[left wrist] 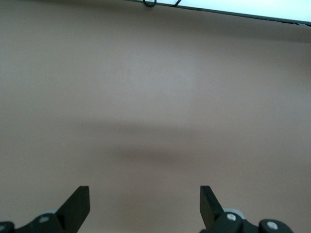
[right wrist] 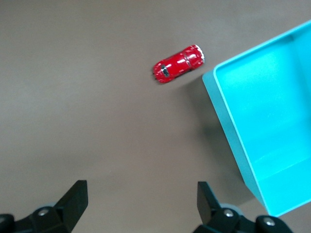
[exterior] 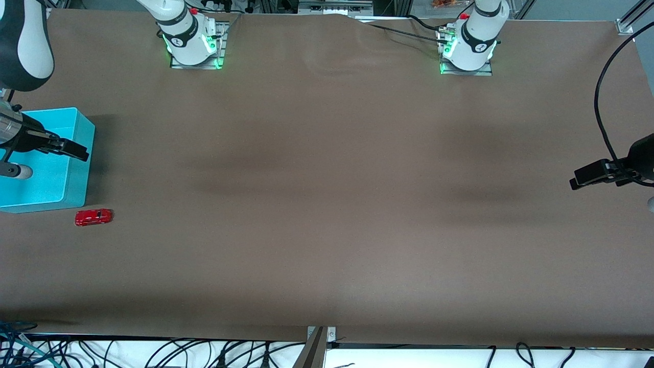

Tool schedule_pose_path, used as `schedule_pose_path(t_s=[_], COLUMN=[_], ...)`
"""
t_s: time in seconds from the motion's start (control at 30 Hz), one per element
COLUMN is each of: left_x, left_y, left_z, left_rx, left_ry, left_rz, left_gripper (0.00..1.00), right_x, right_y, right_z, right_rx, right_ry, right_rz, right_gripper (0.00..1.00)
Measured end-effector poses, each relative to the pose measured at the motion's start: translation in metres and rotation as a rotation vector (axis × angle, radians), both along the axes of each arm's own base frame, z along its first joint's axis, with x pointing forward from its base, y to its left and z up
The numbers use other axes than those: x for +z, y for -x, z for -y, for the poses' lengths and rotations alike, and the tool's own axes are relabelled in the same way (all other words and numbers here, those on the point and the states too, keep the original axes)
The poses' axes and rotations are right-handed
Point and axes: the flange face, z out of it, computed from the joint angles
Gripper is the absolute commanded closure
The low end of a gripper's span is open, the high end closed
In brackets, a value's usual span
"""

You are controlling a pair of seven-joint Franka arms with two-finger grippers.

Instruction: Wind red beetle toy and store in blue box

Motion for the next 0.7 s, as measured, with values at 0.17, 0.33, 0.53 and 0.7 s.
schedule_pose_path(t_s=[0.17, 0.33, 0.53, 0.7], left_x=[0.009, 0.02, 0.023, 0.023], left_y=[0.001, 0.005, 0.007, 0.007], left_z=[0.008, 0.011, 0.005, 0.005], left_rx=[-0.013, -0.015, -0.005, -0.004], left_ry=[0.002, 0.001, 0.0, 0.0], left_rz=[0.018, 0.035, 0.04, 0.04], left_gripper=[0.0, 0.0, 0.0, 0.0], right_x=[-0.007, -0.01, -0.028, -0.045], right_y=[0.006, 0.01, 0.012, 0.011], right_z=[0.013, 0.031, 0.04, 0.041], right_rx=[-0.06, -0.148, -0.249, -0.344], right_ry=[0.001, 0.007, 0.014, 0.02], right_rz=[-0.001, 0.014, 0.057, 0.073], right_gripper=[0.0, 0.0, 0.0, 0.0])
